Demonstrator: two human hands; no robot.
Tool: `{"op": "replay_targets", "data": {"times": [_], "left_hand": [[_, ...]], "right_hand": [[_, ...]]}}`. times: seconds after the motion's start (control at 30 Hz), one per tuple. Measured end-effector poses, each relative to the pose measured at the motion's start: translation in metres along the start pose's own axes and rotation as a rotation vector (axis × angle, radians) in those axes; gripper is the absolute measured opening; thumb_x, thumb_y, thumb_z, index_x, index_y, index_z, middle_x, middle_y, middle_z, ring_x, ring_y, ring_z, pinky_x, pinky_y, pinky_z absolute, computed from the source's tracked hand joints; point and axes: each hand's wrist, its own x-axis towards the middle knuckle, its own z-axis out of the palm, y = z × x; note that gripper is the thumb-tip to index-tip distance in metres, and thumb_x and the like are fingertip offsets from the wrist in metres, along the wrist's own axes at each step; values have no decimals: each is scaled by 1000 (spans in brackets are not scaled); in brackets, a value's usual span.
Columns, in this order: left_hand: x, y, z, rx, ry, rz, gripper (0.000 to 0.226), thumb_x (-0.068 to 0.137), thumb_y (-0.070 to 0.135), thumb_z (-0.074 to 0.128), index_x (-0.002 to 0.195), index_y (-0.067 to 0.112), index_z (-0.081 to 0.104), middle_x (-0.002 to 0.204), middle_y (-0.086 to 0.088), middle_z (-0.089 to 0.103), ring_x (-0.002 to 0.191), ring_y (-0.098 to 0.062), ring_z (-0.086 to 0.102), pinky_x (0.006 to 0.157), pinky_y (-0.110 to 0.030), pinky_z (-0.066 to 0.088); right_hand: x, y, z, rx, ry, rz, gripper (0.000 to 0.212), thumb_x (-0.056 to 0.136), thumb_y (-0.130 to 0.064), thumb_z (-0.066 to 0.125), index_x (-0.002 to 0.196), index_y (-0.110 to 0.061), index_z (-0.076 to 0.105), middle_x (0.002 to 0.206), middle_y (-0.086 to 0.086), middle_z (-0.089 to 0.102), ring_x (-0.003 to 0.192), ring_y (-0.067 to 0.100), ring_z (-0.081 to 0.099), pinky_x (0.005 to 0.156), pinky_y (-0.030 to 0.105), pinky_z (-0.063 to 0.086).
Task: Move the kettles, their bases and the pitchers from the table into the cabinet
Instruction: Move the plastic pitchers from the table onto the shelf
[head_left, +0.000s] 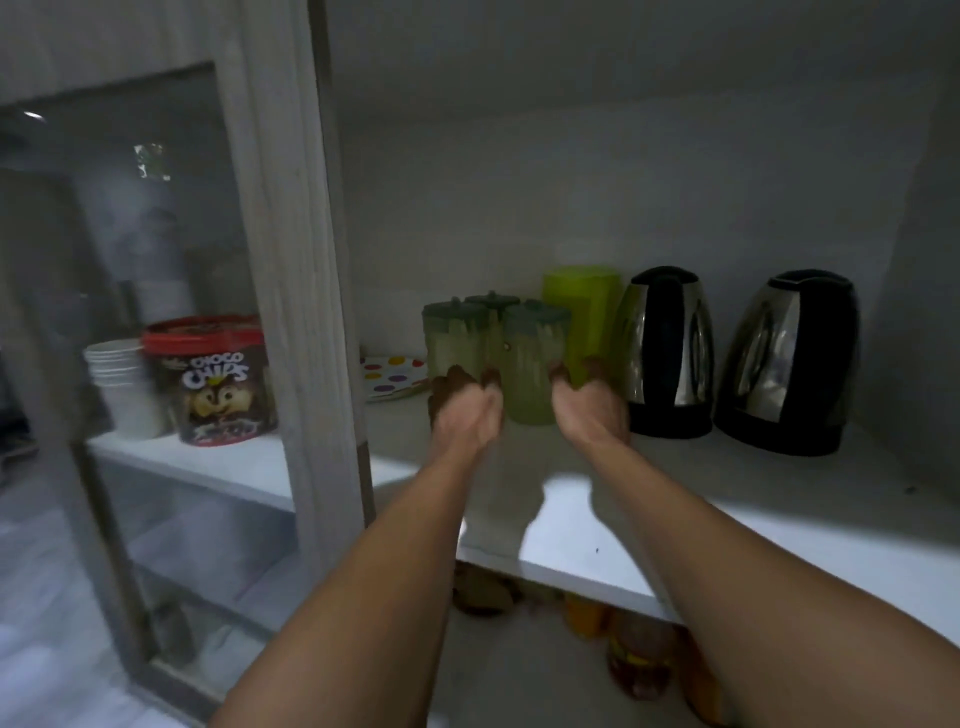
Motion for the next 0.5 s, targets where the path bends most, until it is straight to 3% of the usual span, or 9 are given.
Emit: {"op": "replay_targets", "data": {"times": [0.07, 0.17, 0.23, 0.5], "left_hand": [[-34, 2, -12, 34, 53, 75, 50, 104, 41, 33, 107, -1, 59, 111, -16, 57, 97, -27, 57, 84, -36, 39], [-87, -4, -41, 77, 155, 168, 53, 103, 41, 34, 134, 1, 51, 135, -21, 53, 124, -33, 49, 100, -38, 35], [-116, -12, -67, 101, 226, 184, 53, 103, 40, 36, 140, 4, 48, 139, -20, 51, 128, -31, 47, 104, -37, 34], [-231, -99, -226, 318, 447, -66, 52, 99, 48, 36, 133, 11, 47, 133, -20, 50, 122, -38, 50, 103, -52, 41]], "right_hand": [[-38, -5, -13, -59, -3, -47, 60, 97, -56, 38, 144, -20, 38, 145, 18, 44, 133, 38, 43, 105, 43, 36], [-98, -10, -26, -121, -54, -130, 59, 98, -56, 32, 149, -26, 31, 154, 13, 33, 137, 37, 37, 108, 49, 32], [-129, -14, -26, -101, -82, -172, 58, 98, -56, 31, 150, -29, 30, 155, 12, 32, 137, 37, 36, 107, 50, 33], [-288, -82, 11, -18, -404, -269, 59, 97, -58, 30, 150, -31, 30, 153, 17, 32, 137, 40, 36, 108, 51, 33]]}}
